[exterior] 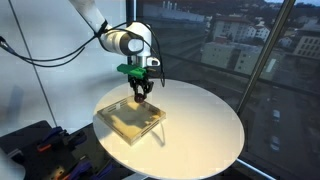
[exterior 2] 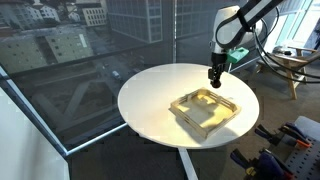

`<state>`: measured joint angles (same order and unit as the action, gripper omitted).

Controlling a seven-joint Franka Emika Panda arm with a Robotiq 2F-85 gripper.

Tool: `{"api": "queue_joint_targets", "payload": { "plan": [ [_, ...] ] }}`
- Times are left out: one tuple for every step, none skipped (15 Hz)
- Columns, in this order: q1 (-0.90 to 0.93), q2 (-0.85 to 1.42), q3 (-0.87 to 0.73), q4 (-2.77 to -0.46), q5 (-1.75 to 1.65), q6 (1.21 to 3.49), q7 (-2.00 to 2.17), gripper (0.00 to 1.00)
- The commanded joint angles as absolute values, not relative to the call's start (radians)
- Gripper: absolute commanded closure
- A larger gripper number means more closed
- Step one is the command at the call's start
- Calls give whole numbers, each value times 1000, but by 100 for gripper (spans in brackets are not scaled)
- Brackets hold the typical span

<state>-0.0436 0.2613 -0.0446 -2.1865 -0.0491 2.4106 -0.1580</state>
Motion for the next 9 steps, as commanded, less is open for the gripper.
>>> {"api": "queue_joint_targets", "payload": {
  "plan": [
    [-44, 235, -63, -2182, -73, 2376, -81, 67],
    [-43, 235, -69, -2180, -76, 2372, -60, 67],
    [-42, 235, -75, -2180, -78, 2374, -36, 67],
    [-42, 236, -80, -2180, -78, 2374, -17, 67],
    [-41, 237, -86, -2179, -80, 2376, 4, 67],
    [-42, 240, -90, -2177, -78, 2376, 20, 67],
    [-43, 242, -93, -2175, -75, 2375, 34, 67],
    [-45, 245, -97, -2171, -72, 2372, 47, 67],
    [-47, 248, -101, -2168, -69, 2370, 62, 67]
  ]
}}
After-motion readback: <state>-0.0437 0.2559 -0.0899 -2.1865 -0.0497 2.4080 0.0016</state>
